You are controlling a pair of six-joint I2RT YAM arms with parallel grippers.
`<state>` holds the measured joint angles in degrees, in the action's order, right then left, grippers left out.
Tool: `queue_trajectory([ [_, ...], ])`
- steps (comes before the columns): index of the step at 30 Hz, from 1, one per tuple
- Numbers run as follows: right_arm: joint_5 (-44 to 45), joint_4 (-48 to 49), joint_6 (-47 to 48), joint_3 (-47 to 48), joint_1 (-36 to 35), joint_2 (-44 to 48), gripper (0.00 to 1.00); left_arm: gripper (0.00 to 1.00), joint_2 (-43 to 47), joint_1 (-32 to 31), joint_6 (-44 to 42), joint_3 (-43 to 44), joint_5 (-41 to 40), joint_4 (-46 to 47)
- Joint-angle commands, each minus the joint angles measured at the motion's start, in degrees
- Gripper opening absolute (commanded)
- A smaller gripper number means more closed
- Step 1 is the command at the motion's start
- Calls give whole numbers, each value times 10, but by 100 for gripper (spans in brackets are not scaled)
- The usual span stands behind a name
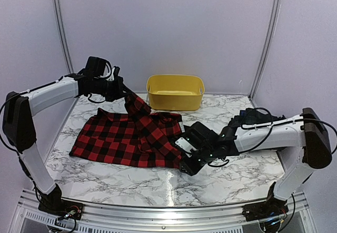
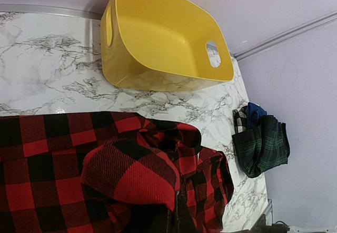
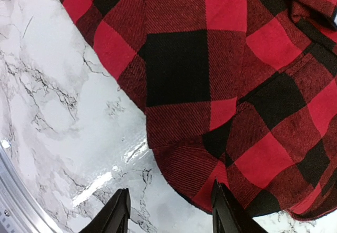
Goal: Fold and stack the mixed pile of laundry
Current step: Smooth out the 1/3-folded shirt at the center of the board.
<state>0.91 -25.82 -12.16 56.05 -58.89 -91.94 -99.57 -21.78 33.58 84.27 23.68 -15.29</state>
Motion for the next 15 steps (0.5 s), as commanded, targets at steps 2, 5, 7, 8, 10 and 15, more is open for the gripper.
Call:
queue_trajectory([
  [2, -12, 9, 21, 12, -4, -3, 49, 0, -17, 5, -9, 22, 14, -3],
  [5, 25, -16, 42, 43, -6, -42, 49, 0, -24, 10, -6, 24, 16, -3],
  [7, 46, -32, 50, 64, -7, -63, 49, 0, -28, 13, -4, 26, 22, -3],
  [8, 53, -38, 53, 73, -7, -70, 49, 0, -30, 15, -4, 28, 23, -3],
  [10, 71, -51, 54, 92, -8, -82, 48, 0, -32, 17, -4, 29, 24, -3],
  [15, 110, -70, 43, 107, -8, -74, 29, 0, -33, 22, -5, 31, 26, -3],
])
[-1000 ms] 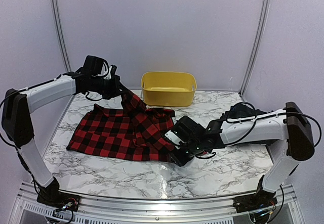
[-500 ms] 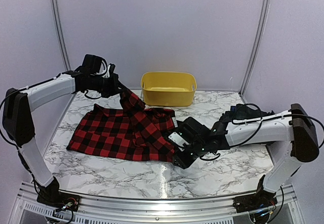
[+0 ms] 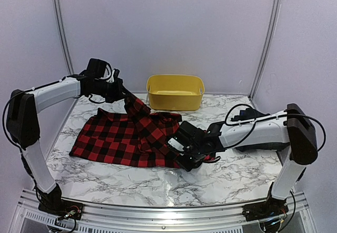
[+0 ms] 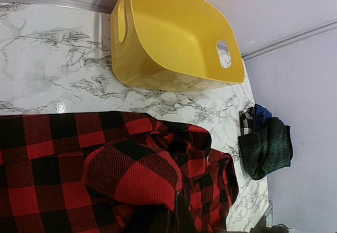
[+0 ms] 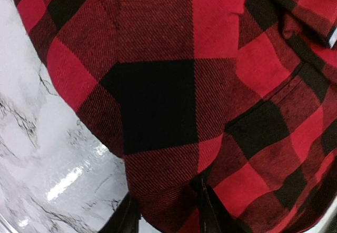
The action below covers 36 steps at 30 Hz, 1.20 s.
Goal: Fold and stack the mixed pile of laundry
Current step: Smooth out the 1/3-folded shirt at the center of the board.
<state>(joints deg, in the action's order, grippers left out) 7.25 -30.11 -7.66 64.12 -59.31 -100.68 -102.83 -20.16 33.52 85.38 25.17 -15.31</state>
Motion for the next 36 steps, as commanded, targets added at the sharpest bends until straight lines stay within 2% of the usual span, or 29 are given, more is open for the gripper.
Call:
queue_trajectory([
  [1, 47, -30, -3, 26, -3, 18, 25, 0, 0, 7, -5, 21, 11, -2],
  [7, -4, -18, -12, -3, -1, 61, 0, 0, -6, 12, -6, 29, 11, -3],
  [13, -103, 41, -42, -61, 43, 107, 0, 0, -32, 12, -4, 58, 7, -2],
  [18, -209, 102, -77, -107, 111, 125, 0, 0, -85, 12, -11, 129, -10, -1],
  [19, -237, 107, -82, -110, 126, 114, 0, 8, -99, 13, -17, 145, -18, -8],
  [22, -298, 110, -94, -119, 155, 74, 0, 52, -122, 18, -51, 204, -104, -96],
  [25, -333, 119, -115, -139, 167, 61, 0, 93, -68, 47, -51, 143, -162, -132],
  [26, -344, 130, -125, -149, 170, 63, 0, 98, -31, 59, -44, 102, -176, -132],
  [31, -365, 172, -173, -209, 189, 86, 0, 99, 157, 118, -40, -106, -221, -143],
  [34, -365, 170, -181, -227, 196, 95, 0, 99, 224, 153, -11, -217, -196, -161],
  [36, -364, 163, -189, -241, 200, 106, 0, 99, 237, 178, 14, -275, -158, -173],
])
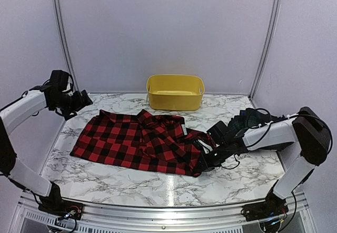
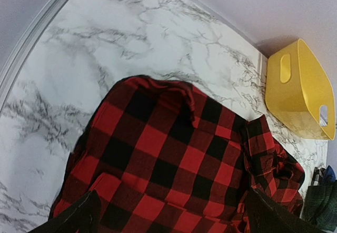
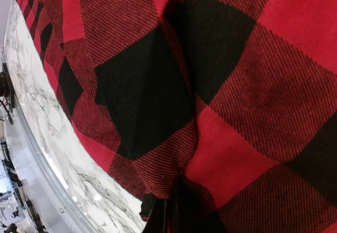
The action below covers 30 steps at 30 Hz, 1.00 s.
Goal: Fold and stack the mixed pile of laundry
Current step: Smooth out the 1/3-folded shirt at the center of the board.
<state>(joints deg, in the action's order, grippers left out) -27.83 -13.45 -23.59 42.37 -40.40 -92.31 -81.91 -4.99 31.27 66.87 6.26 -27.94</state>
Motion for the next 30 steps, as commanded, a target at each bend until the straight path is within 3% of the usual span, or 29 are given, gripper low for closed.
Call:
queue_trajectory([
  [1, -11, -10, -33, -32, 14, 29, 0, 99, 29, 38, 45, -114, 47, -48],
  [3, -7, -24, -40, -54, 24, 48, 0, 95, 27, 59, 61, -160, 57, -49],
  [7, -19, -34, -50, -88, 44, 96, 0, 79, 29, 69, 67, -204, 52, -50],
  [18, -41, -49, -29, -58, 45, 91, 0, 45, 4, 69, -45, -196, 94, -70],
  [30, -39, -37, -22, -63, 45, 59, 0, 41, -75, 68, -87, -190, 77, -75],
])
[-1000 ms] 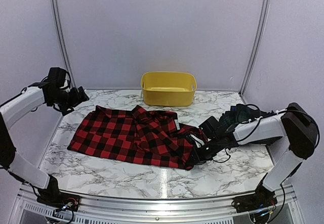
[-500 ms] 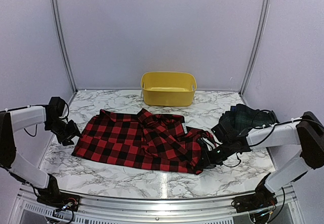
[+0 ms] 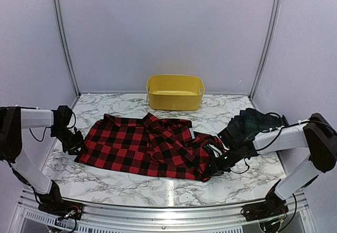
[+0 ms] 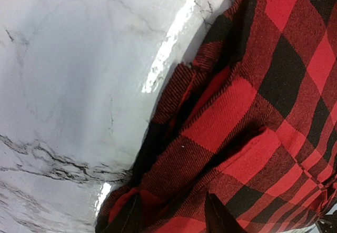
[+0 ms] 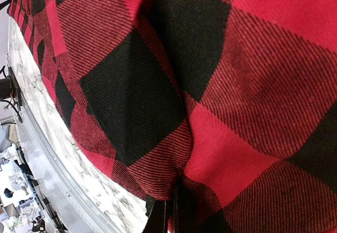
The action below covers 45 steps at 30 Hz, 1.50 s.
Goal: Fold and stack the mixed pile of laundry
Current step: Smooth out the 1/3-folded shirt at the center of the board.
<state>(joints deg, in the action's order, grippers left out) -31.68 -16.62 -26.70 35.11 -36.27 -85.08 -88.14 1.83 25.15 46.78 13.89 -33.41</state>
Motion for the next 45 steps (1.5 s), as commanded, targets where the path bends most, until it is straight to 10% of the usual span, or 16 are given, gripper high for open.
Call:
queue_trajectory([
  [1, 0, -5, 9, 9, 3, -15, 0, 39, -16, 0, -27, 8, 1, -23],
  [8, 0, -3, 7, 3, 4, -20, 0, 1, -6, 0, -26, 9, -12, -45],
  [30, -11, -57, 8, 33, 4, 35, 0, 0, 1, 33, -33, 42, -128, -126],
  [33, 5, -96, 20, 56, 5, 45, 2, 19, 11, 33, -37, 52, -127, -127],
  [39, 15, -151, 44, 47, 14, 53, 0, 23, 9, 41, -40, 77, -136, -129],
  [45, 6, -164, 55, 93, 17, 98, 43, 45, 39, 42, -49, 109, -103, -130],
])
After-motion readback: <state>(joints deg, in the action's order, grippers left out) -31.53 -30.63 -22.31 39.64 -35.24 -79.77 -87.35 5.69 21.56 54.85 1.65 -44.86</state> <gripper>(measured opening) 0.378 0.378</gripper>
